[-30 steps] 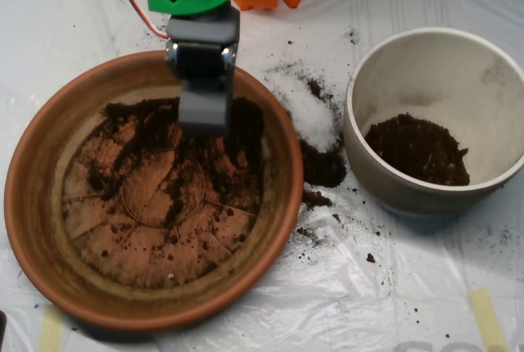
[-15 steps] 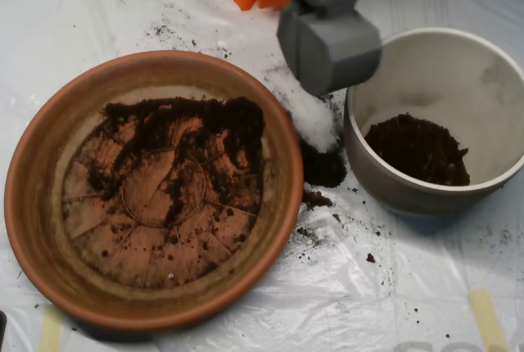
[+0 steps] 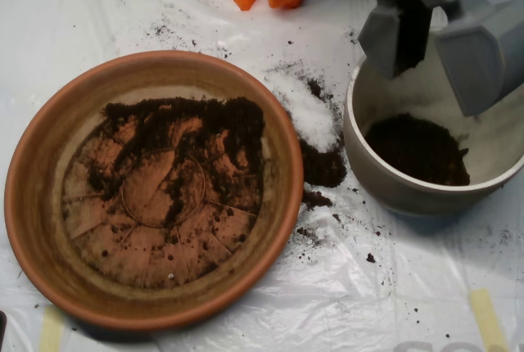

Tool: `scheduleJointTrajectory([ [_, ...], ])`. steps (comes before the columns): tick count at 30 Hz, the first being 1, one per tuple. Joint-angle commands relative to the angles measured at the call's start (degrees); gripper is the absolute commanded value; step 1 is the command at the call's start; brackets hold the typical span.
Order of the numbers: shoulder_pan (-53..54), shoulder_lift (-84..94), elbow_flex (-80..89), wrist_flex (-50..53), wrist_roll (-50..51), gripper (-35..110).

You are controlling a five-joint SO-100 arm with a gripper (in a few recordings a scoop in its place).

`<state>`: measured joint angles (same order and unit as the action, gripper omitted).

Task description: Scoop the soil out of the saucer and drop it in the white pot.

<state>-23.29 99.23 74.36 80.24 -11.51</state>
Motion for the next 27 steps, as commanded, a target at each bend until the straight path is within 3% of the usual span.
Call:
scheduleJointTrajectory([
  [1, 1.58, 5.98, 1.93, -1.76, 0.18, 32],
  [6, 10.55, 8.53, 1.85, 0.88, 4.39, 36],
  [13, 33.66, 16.87, 8.88, -1.67, 11.07, 32],
  [18, 46.14, 19.34, 24.26, -9.14, 8.70, 36],
  [27, 57.13, 12.74, 44.21, -24.79, 6.77, 39],
])
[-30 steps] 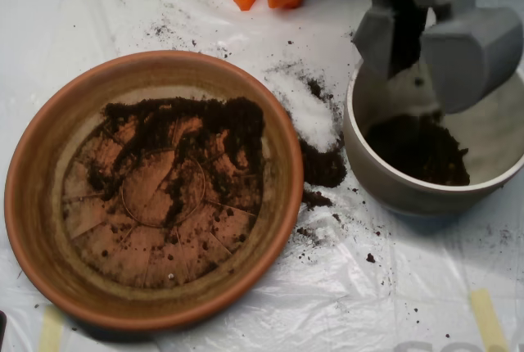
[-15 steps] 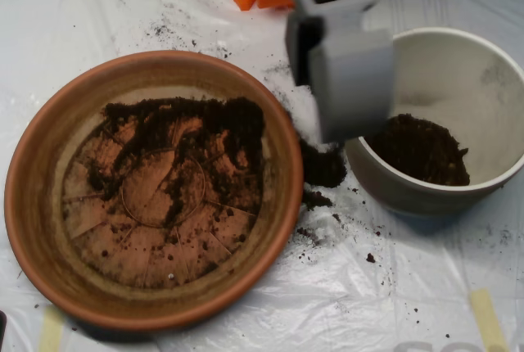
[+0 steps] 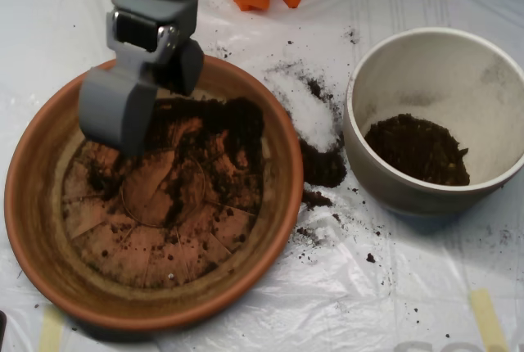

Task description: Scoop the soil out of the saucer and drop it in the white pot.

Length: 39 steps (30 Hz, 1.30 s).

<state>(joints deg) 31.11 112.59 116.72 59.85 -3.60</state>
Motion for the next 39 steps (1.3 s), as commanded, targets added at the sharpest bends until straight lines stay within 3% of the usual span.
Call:
scheduleJointTrajectory([
  [1, 3.34, -2.37, 2.46, -5.80, -1.49, 39],
  [5, 4.75, -11.16, 1.32, -9.49, -2.81, 40],
  [20, 8.35, -28.56, -15.03, -3.25, -3.96, 44],
  [25, 9.40, -37.53, -24.87, 3.16, -5.45, 43],
  [29, 9.40, -41.48, -28.74, 6.15, -6.94, 39],
  [39, 7.73, -33.84, -18.19, 1.67, -8.61, 4],
])
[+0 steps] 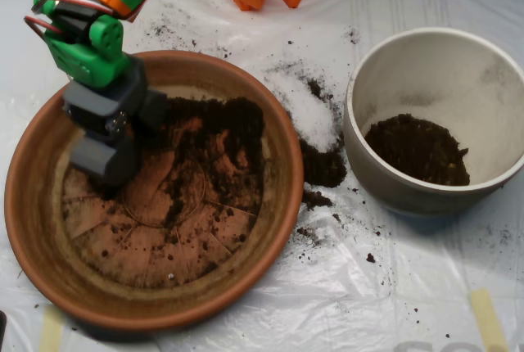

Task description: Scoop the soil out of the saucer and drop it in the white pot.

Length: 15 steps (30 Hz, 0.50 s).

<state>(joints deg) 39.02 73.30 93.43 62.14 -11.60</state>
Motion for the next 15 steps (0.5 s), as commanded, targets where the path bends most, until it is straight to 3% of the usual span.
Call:
scheduleJointTrajectory([
  [1, -0.62, 7.03, 7.12, -1.76, -0.70, 3],
  [15, -10.46, 23.03, 22.24, -5.80, -1.41, 0],
])
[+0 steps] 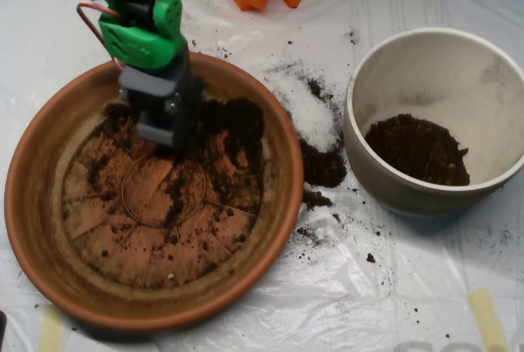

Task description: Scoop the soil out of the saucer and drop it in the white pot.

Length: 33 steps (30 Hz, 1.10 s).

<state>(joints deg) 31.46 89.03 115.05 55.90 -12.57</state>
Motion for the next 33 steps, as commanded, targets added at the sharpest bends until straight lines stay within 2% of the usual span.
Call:
scheduleJointTrajectory([
  [1, -4.31, 8.53, 0.53, 1.05, 0.00, -1],
  [7, -12.57, 16.61, -8.53, 10.28, 3.16, -1],
  [18, -30.76, 21.88, -37.88, 28.74, 6.06, -1],
  [26, -46.85, 13.71, -50.27, 31.99, 3.69, -1],
  [31, -57.13, 9.14, -50.98, 31.03, -0.09, 0],
  [33, -58.27, 8.53, -50.89, 31.11, -0.35, 9],
])
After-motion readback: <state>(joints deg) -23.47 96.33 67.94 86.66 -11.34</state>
